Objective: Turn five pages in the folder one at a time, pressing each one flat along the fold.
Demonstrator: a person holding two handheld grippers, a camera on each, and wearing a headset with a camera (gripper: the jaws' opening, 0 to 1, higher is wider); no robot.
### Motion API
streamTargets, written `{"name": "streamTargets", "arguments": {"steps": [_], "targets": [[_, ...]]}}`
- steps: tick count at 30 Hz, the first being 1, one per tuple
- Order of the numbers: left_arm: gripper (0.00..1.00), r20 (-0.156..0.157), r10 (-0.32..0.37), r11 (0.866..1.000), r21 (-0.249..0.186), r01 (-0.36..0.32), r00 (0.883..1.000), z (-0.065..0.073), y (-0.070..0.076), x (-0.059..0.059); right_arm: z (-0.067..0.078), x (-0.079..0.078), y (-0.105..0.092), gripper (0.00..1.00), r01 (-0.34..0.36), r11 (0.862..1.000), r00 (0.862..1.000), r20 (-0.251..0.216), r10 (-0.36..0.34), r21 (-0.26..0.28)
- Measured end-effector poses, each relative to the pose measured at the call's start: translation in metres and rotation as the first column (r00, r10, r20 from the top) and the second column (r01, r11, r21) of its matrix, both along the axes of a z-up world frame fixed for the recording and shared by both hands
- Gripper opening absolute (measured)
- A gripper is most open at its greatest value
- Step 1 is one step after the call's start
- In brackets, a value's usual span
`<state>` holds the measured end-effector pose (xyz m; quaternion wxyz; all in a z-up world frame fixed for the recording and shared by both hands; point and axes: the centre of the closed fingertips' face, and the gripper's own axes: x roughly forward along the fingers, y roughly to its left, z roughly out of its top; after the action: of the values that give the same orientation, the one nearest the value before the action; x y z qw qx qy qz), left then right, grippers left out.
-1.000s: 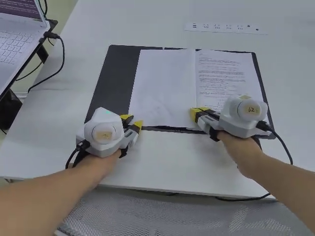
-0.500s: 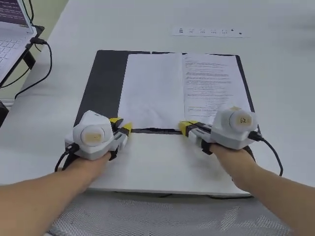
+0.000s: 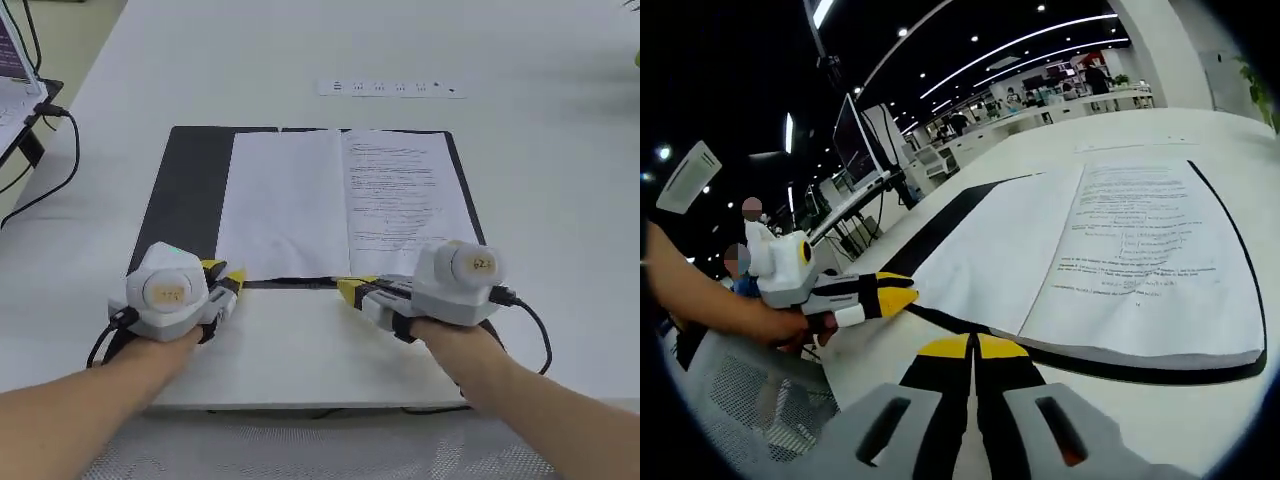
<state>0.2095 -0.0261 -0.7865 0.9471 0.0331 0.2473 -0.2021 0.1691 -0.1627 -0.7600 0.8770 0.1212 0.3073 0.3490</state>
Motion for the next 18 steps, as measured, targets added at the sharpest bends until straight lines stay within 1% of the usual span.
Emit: {"name": "streamTargets", "arguments": {"steps": [1, 3, 7, 10, 11, 12, 14, 16, 18], "targets": [[0.15, -0.006, 0.003, 1.000, -0.001, -0.003, 1.000, 0.000, 0.000, 0.000, 0.005, -0.002, -0.001, 0.00, -0.002, 1.000, 1.000, 0.008, 0.002, 0.002], [0.15, -0.012, 0.005, 1.000, 0.000, -0.005, 1.000, 0.000, 0.000, 0.001, 0.010, -0.002, -0.003, 0.00, 0.003, 1.000, 1.000, 0.011, -0.003, 0.008], [0.16, -0.032, 0.021, 1.000, -0.015, -0.022, 0.999, 0.000, 0.000, 0.001, 0.021, -0.003, -0.010, 0.00, 0.024, 0.999, 0.999, 0.028, -0.025, 0.024], [0.20, -0.045, 0.013, 1.000, -0.028, -0.014, 0.999, 0.001, -0.004, 0.001, 0.028, -0.005, -0.018, 0.00, 0.043, 0.999, 0.998, 0.035, -0.044, 0.028], [0.22, -0.056, 0.010, 0.999, -0.032, -0.012, 0.998, 0.003, -0.006, 0.000, 0.030, -0.007, -0.021, 0.00, 0.046, 0.999, 0.998, 0.040, -0.047, 0.026], [0.24, -0.061, 0.004, 1.000, -0.031, -0.006, 0.998, 0.003, -0.008, 0.000, 0.032, -0.008, -0.025, 0.00, 0.054, 0.998, 0.997, 0.046, -0.055, 0.024], [0.26, -0.074, 0.000, 1.000, -0.028, -0.002, 0.997, 0.003, -0.011, 0.000, 0.037, -0.010, -0.031, 0.00, 0.066, 0.997, 0.997, 0.044, -0.067, 0.033], [0.28, -0.088, -0.003, 1.000, -0.029, 0.001, 0.996, 0.003, -0.014, -0.001, 0.040, -0.011, -0.036, 0.00, 0.075, 0.997, 0.996, 0.049, -0.077, 0.031], [0.28, -0.093, -0.009, 0.999, -0.034, 0.006, 0.996, 0.005, -0.017, -0.003, 0.043, -0.012, -0.041, 0.00, 0.085, 0.996, 0.995, 0.055, -0.086, 0.031]]}}
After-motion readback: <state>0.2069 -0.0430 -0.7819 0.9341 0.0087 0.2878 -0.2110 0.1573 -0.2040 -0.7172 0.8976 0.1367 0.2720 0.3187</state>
